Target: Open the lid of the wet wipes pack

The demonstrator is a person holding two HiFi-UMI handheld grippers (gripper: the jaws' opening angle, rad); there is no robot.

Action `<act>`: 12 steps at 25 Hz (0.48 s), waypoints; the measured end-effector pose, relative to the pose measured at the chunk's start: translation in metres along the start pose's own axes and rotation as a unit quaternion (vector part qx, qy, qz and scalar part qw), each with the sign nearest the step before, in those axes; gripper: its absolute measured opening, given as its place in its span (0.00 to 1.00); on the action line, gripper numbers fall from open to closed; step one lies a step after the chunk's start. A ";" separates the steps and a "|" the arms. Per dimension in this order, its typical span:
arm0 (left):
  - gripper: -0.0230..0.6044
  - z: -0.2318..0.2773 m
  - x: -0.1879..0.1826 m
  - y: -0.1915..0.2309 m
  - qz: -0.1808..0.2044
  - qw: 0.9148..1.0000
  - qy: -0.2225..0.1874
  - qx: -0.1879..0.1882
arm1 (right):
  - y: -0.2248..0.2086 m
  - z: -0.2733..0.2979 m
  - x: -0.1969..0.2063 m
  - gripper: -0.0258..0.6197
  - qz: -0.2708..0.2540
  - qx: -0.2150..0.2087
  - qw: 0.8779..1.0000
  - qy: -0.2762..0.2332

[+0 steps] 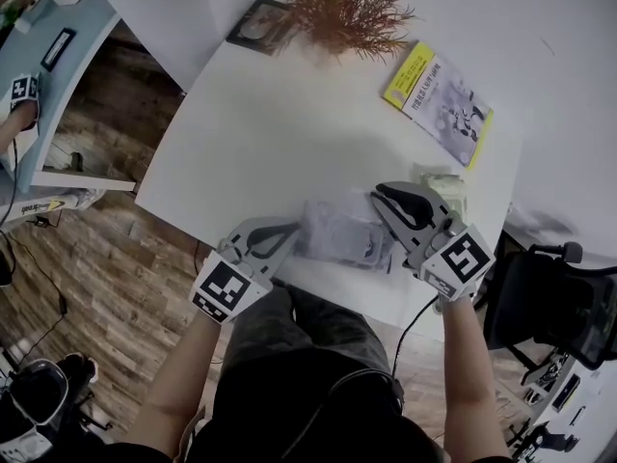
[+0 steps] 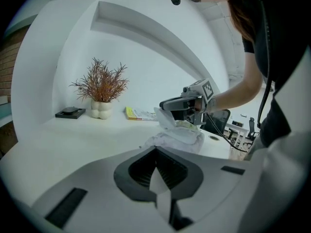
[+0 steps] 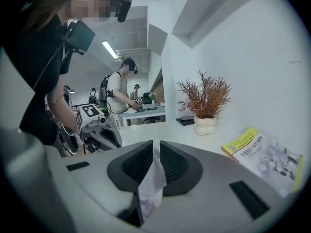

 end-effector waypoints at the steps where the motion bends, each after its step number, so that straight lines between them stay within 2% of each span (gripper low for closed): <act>1: 0.06 0.000 0.000 0.000 -0.001 1.000 0.001 -0.001 | -0.001 0.000 0.001 0.13 0.003 -0.002 1.000 0.000; 12: 0.06 0.001 0.001 0.000 -0.020 1.000 -0.004 -0.014 | -0.013 0.007 0.009 0.13 0.024 -0.016 1.000 0.001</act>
Point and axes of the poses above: the fingertips, and each gripper's own axes: z forward along the fingers, y to its left, x out of its underside, the point moved 9 cm from there along -z, backward along the fingers, and after that the axes turned 9 degrees about -y, right-handed, at the moved point
